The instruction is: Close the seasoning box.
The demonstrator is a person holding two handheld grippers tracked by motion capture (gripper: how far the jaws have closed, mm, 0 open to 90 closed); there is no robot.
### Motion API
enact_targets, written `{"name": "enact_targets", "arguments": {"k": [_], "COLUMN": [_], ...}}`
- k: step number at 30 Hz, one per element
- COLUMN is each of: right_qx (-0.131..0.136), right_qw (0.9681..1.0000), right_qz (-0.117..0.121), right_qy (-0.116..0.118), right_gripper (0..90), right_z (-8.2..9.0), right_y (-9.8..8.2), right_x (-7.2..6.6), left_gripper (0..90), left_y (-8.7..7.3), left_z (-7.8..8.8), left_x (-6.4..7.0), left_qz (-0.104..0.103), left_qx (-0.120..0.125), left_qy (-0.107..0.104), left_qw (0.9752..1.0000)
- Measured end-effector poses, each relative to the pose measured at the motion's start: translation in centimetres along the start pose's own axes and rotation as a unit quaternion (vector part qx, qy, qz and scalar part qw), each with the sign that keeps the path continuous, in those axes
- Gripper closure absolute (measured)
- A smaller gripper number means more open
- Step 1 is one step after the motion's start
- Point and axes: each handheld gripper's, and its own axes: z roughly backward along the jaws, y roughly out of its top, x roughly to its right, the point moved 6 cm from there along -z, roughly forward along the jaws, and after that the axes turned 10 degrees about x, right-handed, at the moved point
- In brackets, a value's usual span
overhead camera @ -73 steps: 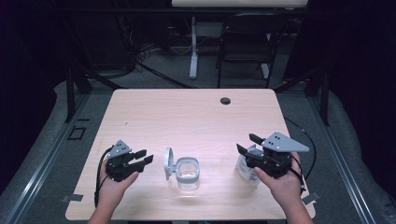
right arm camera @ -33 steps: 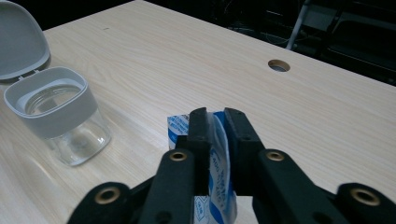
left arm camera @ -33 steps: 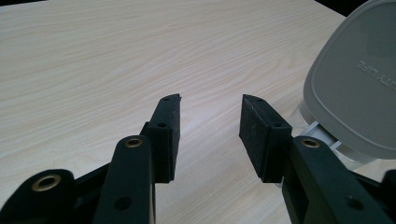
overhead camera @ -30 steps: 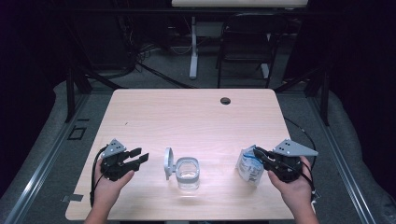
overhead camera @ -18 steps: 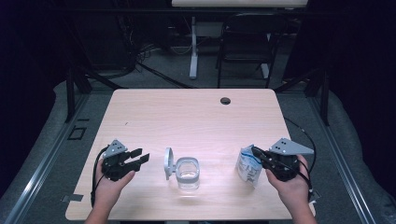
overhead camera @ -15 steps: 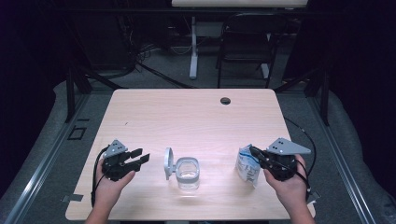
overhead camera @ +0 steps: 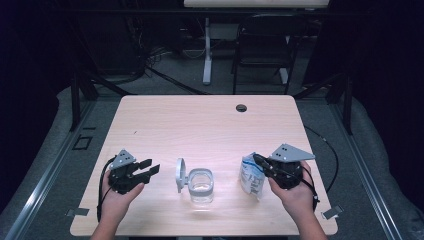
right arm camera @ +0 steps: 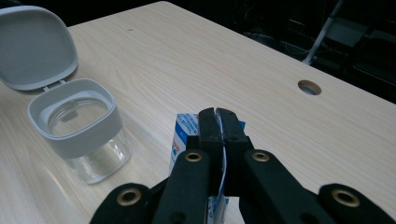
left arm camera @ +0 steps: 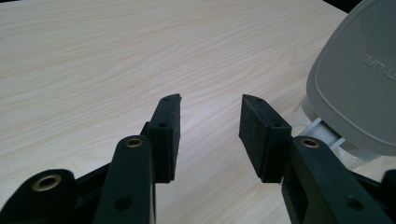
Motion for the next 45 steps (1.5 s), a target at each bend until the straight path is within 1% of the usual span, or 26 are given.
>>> {"name": "enact_targets", "arguments": {"k": [3,4,6,9,13,19,21,23,25,27,29,34,35,37,40,45], "right_qx": [0.003,0.005,-0.002,0.003,0.005,0.016,0.016,0.016,0.013,0.012,0.012,0.014,0.015,0.016,0.02,0.018], "right_qw": [0.9999,0.9999,0.9998,0.9995,0.9993,0.9989,0.999,0.9991,0.999,0.9989,0.999,0.9991,0.9991,0.999,0.9993,0.9994], "right_qz": [0.009,0.008,0.014,0.014,0.006,-0.008,-0.01,-0.011,-0.015,-0.018,-0.021,-0.027,-0.03,-0.033,-0.025,-0.027], "right_qy": [0.008,0.01,0.014,0.027,0.035,0.043,0.04,0.039,0.041,0.042,0.037,0.03,0.025,0.024,0.019,0.013], "right_gripper": [90.0,90.0,90.0,90.0,90.0,85.8,82.2,76.7,71.4,67.9,63.1,56.2,54.7,53.5,49.1,47.7], "right_z": [-0.3,-0.4,-0.5,-0.5,-0.2,0.1,0.2,0.2,0.1,0.0,-0.1,-0.3,-0.3,-0.3,-0.3,-0.5], "right_y": [0.2,0.2,0.1,-0.1,-0.3,-0.5,-0.6,-0.8,-1.2,-1.5,-1.9,-2.5,-2.7,-3.1,-3.8,-4.7], "right_x": [-0.4,-0.5,-0.5,-0.6,-0.3,-0.1,-0.1,-0.1,-0.3,-0.4,-0.5,-0.5,-0.5,-0.6,-0.7,-0.8], "left_gripper": [59.0,58.9,58.9,59.0,58.9,58.9,58.9,58.9,58.9,58.9,58.9,58.9,58.9,58.9,58.9,58.9], "left_y": [0.0,0.0,0.0,-0.1,-0.2,-0.2,-0.2,-0.2,-0.2,-0.2,-0.2,-0.2,-0.2,-0.2,-0.2,-0.2], "left_z": [0.0,0.0,0.0,0.1,0.0,-0.1,-0.1,-0.1,0.0,0.0,0.0,0.1,0.1,0.0,0.1,0.1], "left_x": [0.0,0.0,0.0,-0.1,-0.2,-0.1,-0.1,-0.1,-0.1,-0.1,-0.1,-0.2,-0.2,-0.3,-0.4,-0.4], "left_qz": [0.0,-0.001,0.001,0.001,0.003,0.002,0.003,0.002,0.002,0.002,0.003,0.003,0.005,0.007,0.006,0.005], "left_qx": [-0.001,-0.001,-0.001,-0.002,-0.003,-0.004,-0.004,-0.004,-0.003,-0.003,-0.004,0.0,-0.001,0.0,0.0,0.0], "left_qy": [0.0,0.0,0.001,0.001,0.002,0.003,0.002,0.002,0.002,0.0,0.0,0.002,0.003,0.004,0.004,0.005], "left_qw": [1.0,1.0,1.0,1.0,1.0,1.0,1.0,1.0,1.0,1.0,1.0,1.0,1.0,1.0,1.0,1.0]}}
